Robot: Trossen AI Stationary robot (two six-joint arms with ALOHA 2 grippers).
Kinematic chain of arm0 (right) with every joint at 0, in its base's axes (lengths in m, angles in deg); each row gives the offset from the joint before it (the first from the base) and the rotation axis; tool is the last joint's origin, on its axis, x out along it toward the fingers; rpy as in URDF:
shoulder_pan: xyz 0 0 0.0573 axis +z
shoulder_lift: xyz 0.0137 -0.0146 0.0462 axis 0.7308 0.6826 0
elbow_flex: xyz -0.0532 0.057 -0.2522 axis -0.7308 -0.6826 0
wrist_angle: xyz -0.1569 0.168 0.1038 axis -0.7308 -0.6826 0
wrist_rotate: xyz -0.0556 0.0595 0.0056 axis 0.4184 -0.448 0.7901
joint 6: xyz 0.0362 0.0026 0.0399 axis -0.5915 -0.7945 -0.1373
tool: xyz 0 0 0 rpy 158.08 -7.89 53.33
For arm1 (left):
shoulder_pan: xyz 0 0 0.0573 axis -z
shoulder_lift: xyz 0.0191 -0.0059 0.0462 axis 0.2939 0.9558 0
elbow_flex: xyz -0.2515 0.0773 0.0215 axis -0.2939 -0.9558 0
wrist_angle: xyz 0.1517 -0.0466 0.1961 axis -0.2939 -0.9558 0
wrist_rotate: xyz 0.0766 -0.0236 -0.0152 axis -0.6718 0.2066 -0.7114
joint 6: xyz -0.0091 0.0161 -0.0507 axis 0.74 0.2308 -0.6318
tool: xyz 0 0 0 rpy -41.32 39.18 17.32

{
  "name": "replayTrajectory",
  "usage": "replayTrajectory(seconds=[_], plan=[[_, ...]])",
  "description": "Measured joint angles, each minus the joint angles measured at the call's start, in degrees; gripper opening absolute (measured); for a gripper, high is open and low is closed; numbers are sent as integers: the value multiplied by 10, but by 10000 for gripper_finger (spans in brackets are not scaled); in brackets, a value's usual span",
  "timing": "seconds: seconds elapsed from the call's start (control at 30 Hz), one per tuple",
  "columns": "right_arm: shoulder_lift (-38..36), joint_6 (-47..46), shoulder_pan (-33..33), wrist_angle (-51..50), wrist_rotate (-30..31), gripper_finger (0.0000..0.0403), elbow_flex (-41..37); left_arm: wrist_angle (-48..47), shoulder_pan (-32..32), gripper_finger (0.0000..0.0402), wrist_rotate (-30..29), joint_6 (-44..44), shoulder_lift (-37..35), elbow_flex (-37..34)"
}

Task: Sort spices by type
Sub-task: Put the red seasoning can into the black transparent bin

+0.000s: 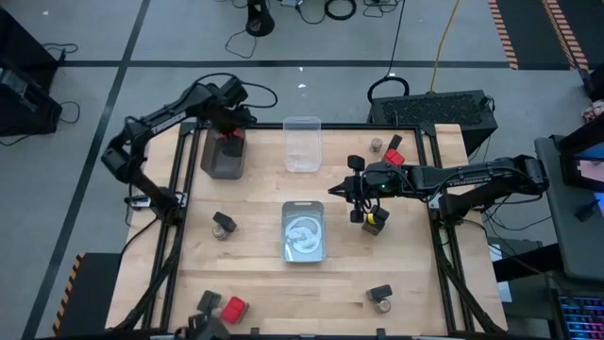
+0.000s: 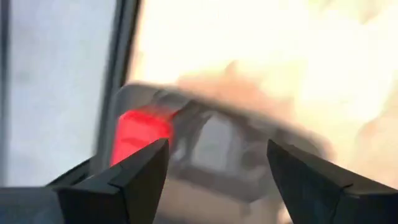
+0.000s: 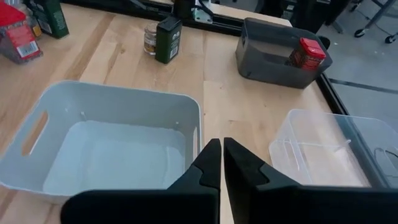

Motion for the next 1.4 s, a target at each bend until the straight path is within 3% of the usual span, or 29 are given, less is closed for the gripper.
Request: replayTrajectory(seconds=[0.17,0.27,0.53,0.67,0.8,1.03,1.4], plan=[[0,-12,0,3,0,0,0,0,44,279,109,-90,-32,0],[0,-13,4,4,0,0,0,0,88,279,141,-121,-41,0],[0,-26,30,-8,-3,0,0,32,229,279,142,-182,-43,-4],[0,-39,49,-39,-4,0,0,103,299,279,143,-225,-65,-58],[0,-75,63,-42,-4,0,0,191,356,279,132,-255,-103,-147],[0,-153,83,-46,-3,0,0,424,439,279,124,-325,-180,-285],[0,-210,139,-39,-19,0,0,633,543,279,50,-301,-210,-342]])
